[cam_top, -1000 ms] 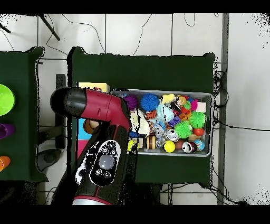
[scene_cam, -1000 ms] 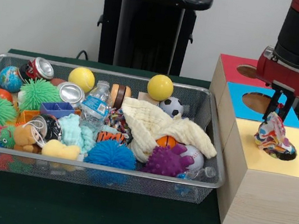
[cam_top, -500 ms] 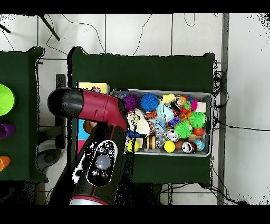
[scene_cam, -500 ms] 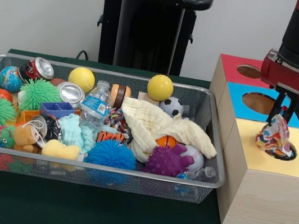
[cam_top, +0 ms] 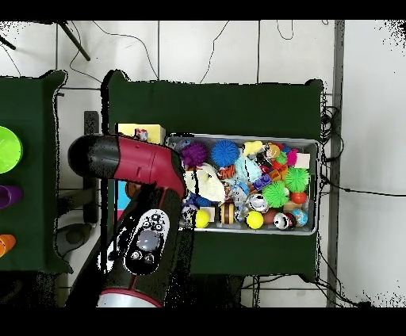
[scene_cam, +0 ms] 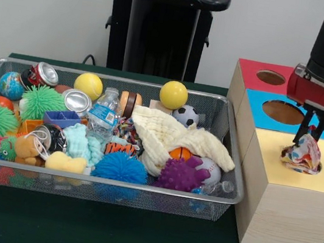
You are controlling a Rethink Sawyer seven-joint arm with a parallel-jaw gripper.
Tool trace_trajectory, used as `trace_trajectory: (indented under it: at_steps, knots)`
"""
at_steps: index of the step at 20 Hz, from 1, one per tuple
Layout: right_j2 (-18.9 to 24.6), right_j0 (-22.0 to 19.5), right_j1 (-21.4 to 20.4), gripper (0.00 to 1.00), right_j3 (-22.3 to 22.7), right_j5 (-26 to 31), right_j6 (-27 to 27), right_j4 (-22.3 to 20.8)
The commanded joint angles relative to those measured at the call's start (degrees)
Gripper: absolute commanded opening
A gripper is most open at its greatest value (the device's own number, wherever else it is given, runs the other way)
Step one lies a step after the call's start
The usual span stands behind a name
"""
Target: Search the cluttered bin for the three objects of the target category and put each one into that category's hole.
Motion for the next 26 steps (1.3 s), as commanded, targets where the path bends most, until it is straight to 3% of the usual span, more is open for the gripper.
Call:
trace_trajectory:
  at_steps: [1,16,26]
  knots:
    - [3.2,-0.1,4.2,0.0,0.8,-4.3,16.4,2.7]
    - [4.3,0.5,5.1,0.0,4.6,-9.9,15.2,4.5]
    - [1.4,1.7,6.0,0.0,5.3,-5.9,13.5,2.2]
